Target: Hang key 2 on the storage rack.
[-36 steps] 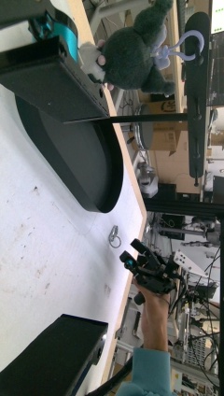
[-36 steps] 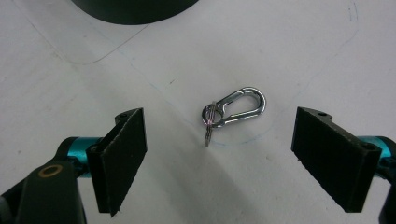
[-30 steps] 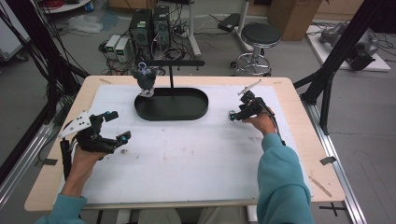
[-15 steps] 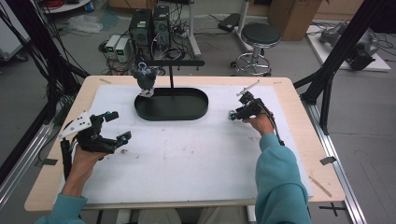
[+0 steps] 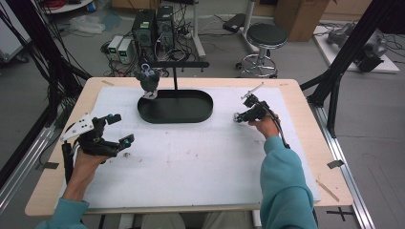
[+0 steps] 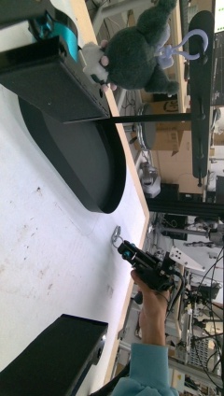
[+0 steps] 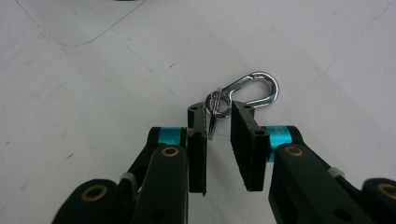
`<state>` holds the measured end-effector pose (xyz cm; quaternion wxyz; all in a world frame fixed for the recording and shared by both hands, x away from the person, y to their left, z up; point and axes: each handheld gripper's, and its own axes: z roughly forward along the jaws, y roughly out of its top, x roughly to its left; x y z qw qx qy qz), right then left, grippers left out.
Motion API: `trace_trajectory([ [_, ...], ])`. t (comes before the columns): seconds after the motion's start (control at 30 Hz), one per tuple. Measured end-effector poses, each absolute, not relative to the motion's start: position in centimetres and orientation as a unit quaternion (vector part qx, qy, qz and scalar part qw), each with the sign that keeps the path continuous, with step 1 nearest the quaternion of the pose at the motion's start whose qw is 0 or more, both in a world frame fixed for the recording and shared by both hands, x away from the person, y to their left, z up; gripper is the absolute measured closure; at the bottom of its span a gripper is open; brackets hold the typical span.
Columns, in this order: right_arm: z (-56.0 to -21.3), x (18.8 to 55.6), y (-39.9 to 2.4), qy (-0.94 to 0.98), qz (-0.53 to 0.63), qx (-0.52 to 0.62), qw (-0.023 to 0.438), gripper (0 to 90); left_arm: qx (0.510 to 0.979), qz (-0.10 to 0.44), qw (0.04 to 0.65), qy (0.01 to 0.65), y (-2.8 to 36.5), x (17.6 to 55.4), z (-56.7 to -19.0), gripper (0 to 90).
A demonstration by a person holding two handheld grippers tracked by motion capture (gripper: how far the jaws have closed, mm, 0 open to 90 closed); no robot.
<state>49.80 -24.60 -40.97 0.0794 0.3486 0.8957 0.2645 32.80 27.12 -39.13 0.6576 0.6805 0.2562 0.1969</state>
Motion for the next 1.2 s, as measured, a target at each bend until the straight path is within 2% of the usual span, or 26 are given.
trace_trajectory([
  [0.17,-41.2,49.9,-24.5,0.896,0.264,0.349,0.077,77.3,0.682,0.195,0.657,0.256,27.1,32.8,-39.2,1.7],
  [0.47,-41.2,49.9,-24.5,0.897,0.262,0.346,0.085,87.1,0.682,0.195,0.656,0.257,27.1,32.8,-39.2,1.7],
  [0.9,-41.1,49.8,-24.2,0.898,0.257,0.348,0.085,89.0,0.684,0.191,0.655,0.257,27.0,32.9,-39.2,1.7],
  [1.2,-39.8,49.4,-24.7,0.884,0.301,0.348,0.085,89.1,0.689,0.188,0.651,0.257,26.8,32.9,-39.3,1.7],
])
